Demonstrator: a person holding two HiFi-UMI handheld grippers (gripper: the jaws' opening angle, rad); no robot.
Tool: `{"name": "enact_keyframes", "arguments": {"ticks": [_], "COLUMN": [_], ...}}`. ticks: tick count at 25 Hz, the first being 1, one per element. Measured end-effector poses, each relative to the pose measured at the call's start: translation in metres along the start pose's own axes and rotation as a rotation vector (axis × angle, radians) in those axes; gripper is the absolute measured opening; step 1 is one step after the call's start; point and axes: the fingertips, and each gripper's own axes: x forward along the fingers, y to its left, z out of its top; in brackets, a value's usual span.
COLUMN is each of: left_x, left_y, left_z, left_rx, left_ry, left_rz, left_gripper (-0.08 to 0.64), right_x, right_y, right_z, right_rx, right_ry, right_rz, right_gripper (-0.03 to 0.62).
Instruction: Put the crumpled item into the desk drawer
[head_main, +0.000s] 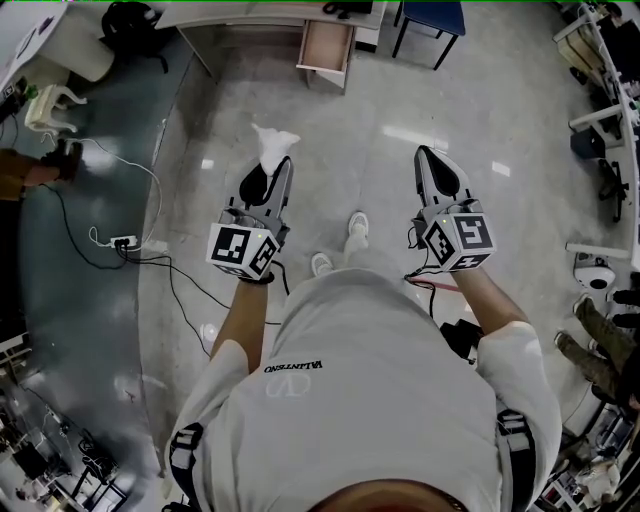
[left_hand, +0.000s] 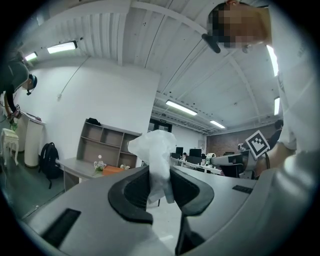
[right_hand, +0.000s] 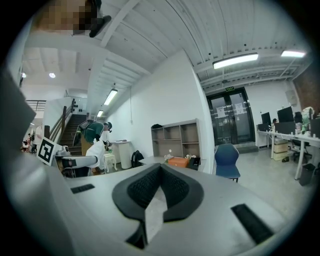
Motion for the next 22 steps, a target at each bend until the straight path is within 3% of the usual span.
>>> {"name": "enact_keyframes", "arguments": {"ticks": [22], "left_x": [0.181], "left_y": [0.003], "left_z": [0.019], "left_rx": [0.031], "left_ry": [-0.017], "left_rz": [0.085], "left_gripper": [0.095], "right_x": [0.117], "right_y": [-0.142], "right_z": [0.041], "right_rx": [0.015], "right_ry": [-0.023], "right_rz": [0.112], "right_gripper": [-0.002]}}
